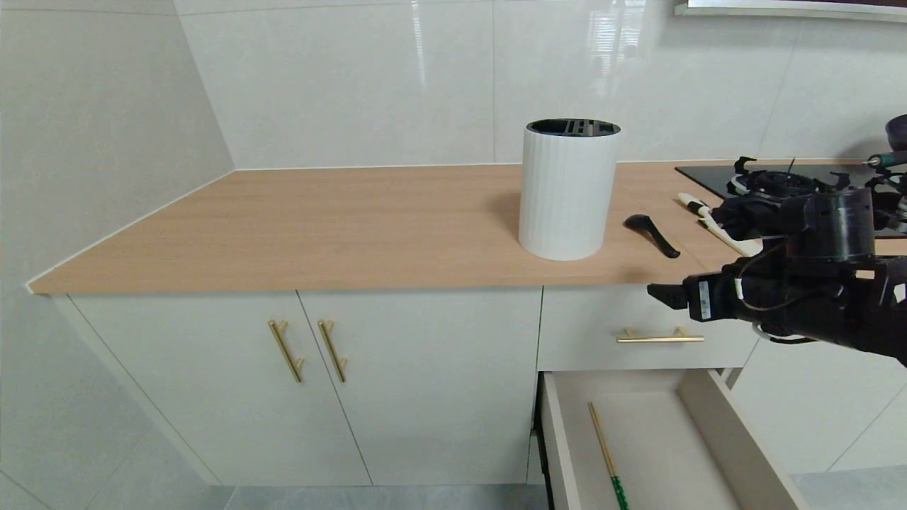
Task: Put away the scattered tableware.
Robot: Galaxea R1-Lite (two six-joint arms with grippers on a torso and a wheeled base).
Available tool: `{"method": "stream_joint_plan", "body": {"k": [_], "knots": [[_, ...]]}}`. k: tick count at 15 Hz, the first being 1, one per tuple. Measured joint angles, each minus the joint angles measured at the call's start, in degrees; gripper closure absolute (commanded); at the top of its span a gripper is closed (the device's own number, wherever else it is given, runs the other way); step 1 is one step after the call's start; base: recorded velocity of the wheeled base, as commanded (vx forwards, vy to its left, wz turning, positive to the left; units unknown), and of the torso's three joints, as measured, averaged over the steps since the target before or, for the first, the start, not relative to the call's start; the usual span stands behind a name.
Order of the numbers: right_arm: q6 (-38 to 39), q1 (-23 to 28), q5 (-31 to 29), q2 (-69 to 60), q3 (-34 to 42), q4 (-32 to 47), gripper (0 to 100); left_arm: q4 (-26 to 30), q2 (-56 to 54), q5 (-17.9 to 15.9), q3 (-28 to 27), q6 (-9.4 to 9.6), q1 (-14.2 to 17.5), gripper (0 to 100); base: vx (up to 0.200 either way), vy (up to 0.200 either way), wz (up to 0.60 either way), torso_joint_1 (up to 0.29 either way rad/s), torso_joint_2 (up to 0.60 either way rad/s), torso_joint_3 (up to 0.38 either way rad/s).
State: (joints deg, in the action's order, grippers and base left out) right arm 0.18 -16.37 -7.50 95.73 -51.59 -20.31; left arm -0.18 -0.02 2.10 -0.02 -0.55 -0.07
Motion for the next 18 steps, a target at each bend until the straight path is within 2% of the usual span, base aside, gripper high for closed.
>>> {"method": "stream_joint_plan", "body": {"k": [4, 10, 13, 18], "knots": [[-3.6, 5.3, 3.7, 6.2, -12.7, 1.7, 0, 0.0, 0.0, 0.0, 0.0, -0.02, 0.0, 0, 0.0, 0.0, 0.0, 0.019, -0.05, -0.037], [-7.9, 9.8, 10.1, 16.2, -29.8, 10.9, 0, 0.0, 0.0, 0.0, 0.0, 0.0, 0.0, 0, 0.0, 0.0, 0.0, 0.0, 0.0, 0.0], [-7.5, 11.4, 13.9, 21.0, -35.2, 13.6, 0, 0.0, 0.0, 0.0, 0.0, 0.0, 0.0, 0, 0.0, 0.0, 0.0, 0.0, 0.0, 0.0], [-5.8, 11.8, 13.9, 26.1, -39.6, 15.0, 0, 0.0, 0.0, 0.0, 0.0, 0.01, 0.0, 0, 0.0, 0.0, 0.0, 0.0, 0.0, 0.0]]}}
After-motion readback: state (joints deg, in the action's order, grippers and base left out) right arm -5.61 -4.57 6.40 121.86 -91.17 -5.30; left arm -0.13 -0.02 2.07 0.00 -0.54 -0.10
